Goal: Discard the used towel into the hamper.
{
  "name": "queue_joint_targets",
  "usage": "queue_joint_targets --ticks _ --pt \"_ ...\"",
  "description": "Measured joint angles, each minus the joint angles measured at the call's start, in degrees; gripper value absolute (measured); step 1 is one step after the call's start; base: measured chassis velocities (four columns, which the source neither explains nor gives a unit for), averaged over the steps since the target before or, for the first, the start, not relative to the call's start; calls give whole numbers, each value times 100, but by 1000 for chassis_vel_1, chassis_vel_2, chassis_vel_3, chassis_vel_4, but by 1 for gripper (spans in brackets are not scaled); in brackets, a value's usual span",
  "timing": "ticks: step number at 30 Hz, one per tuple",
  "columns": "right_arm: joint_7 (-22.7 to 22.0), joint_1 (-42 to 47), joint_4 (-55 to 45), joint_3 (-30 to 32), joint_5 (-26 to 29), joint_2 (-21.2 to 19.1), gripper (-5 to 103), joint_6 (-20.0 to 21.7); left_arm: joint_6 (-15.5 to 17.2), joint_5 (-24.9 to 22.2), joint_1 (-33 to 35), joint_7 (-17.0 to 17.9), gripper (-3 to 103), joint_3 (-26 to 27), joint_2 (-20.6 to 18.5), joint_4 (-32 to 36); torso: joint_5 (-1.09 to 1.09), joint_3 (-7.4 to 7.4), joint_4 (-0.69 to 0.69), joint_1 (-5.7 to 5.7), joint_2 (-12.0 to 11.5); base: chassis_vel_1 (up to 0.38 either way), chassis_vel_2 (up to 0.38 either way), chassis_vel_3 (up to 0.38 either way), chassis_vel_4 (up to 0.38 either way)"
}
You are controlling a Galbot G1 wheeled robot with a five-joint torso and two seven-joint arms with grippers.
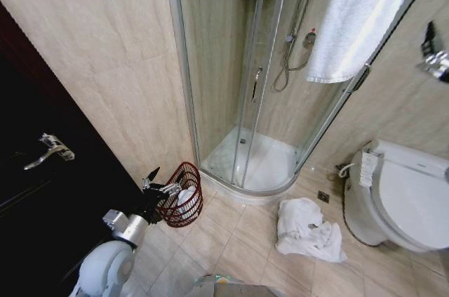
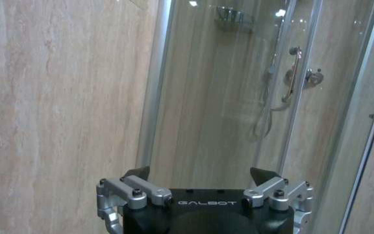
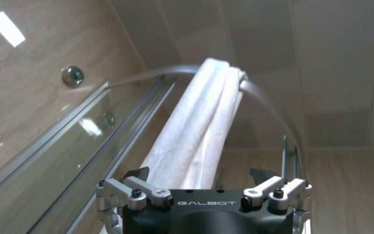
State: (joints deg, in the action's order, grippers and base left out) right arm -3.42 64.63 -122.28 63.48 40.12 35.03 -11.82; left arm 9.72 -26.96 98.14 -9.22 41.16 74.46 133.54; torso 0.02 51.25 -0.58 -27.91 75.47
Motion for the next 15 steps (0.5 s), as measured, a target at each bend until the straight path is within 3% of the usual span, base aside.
queue_joint_targets --ticks 10,15 --pt "-119 -1142 477 -574 105 -617 100 135 0 0 -1 1 100 0 0 -4 -3 -1 -1 0 1 0 0 0 0" --pt "15 -1581 715 -638 643 -1044 100 605 -1 -1 -1 0 100 0 0 -4 -2 -1 0 0 1 0 0 0 0"
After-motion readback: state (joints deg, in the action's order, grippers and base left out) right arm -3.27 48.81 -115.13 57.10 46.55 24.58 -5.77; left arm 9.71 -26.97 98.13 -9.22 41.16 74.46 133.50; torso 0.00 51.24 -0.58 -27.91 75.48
